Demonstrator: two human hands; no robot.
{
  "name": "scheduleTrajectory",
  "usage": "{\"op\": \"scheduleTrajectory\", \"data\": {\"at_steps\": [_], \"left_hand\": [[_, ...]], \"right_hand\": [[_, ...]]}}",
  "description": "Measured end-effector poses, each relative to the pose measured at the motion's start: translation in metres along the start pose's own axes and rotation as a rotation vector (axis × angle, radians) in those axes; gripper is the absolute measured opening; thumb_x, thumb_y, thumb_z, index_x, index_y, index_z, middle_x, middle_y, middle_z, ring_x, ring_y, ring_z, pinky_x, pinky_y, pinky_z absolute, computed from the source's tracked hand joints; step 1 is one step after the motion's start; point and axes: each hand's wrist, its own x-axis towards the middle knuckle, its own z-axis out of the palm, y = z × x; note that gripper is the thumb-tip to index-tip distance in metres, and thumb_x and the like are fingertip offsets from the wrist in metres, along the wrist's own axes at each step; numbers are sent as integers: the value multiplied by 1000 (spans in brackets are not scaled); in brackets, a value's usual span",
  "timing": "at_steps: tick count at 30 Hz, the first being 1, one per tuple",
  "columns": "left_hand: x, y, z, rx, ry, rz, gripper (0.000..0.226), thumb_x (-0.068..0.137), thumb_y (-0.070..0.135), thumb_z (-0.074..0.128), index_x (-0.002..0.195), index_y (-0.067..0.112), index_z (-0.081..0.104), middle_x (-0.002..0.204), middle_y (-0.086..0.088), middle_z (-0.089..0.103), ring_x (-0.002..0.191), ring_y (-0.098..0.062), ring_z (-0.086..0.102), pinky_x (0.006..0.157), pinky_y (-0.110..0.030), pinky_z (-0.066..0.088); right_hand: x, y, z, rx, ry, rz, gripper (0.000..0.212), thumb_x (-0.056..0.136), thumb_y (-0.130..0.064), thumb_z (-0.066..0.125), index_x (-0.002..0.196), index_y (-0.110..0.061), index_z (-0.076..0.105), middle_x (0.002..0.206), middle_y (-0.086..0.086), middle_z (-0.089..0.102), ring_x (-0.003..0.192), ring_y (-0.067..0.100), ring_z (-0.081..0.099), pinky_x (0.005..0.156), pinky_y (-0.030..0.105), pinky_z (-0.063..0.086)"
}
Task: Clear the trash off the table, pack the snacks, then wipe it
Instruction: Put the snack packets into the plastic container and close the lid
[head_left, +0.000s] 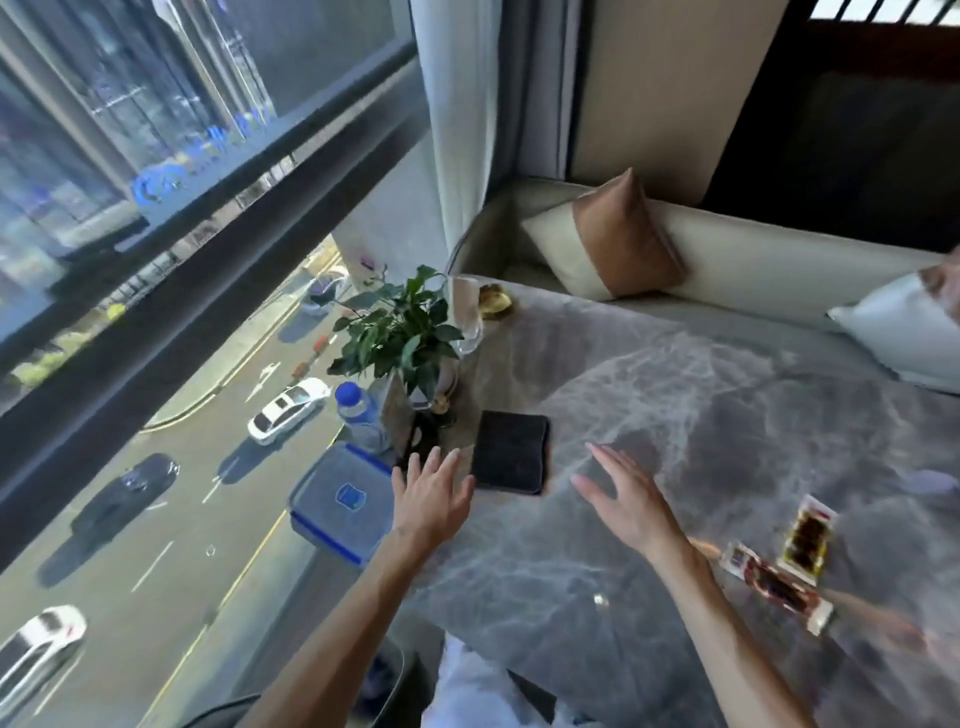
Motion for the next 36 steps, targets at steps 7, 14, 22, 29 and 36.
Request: {"op": "scheduleTrajectory", "data": {"at_steps": [7,14,22,29,36], "left_hand": [[55,-18,-7,-62,-101,43,55,98,45,36,149,26,30,159,-6,27,148,-32,19,119,-49,19],[123,-10,11,-179,-266,119,54,99,31,40,149,12,32,152,-18,37,140,-33,34,115,-38,29],[174,0,46,-154,-437,53,58,99,32,38,152,19,21,148,-17,42,132,-37,45,109,-46,38],[200,-4,61,-145,-444,52,57,99,31,38,152,17,22,142,-18,49,127,-36,49,105,-46,41],[155,-65,31,-184,-404,141,42,97,32,40,138,27,42,131,-9,59,112,-36,60,88,-42,51]], "right_hand": [[57,-22,17,-69,-2,64,61,94,-47,52,147,-20,38,155,4,38,147,21,27,119,33,20],[115,-27,64,-162,-97,156,65,96,-45,50,150,-15,32,158,5,30,148,24,23,121,38,19],[150,-22,106,-194,-267,336,69,96,-49,43,155,-21,17,163,4,14,151,23,10,122,43,16],[165,-19,109,-147,-280,414,67,97,-46,44,154,-22,19,163,4,16,151,21,13,122,39,16],[166,-50,143,-63,-303,333,64,94,-49,50,150,-30,29,158,-6,32,144,14,33,113,32,31]]}}
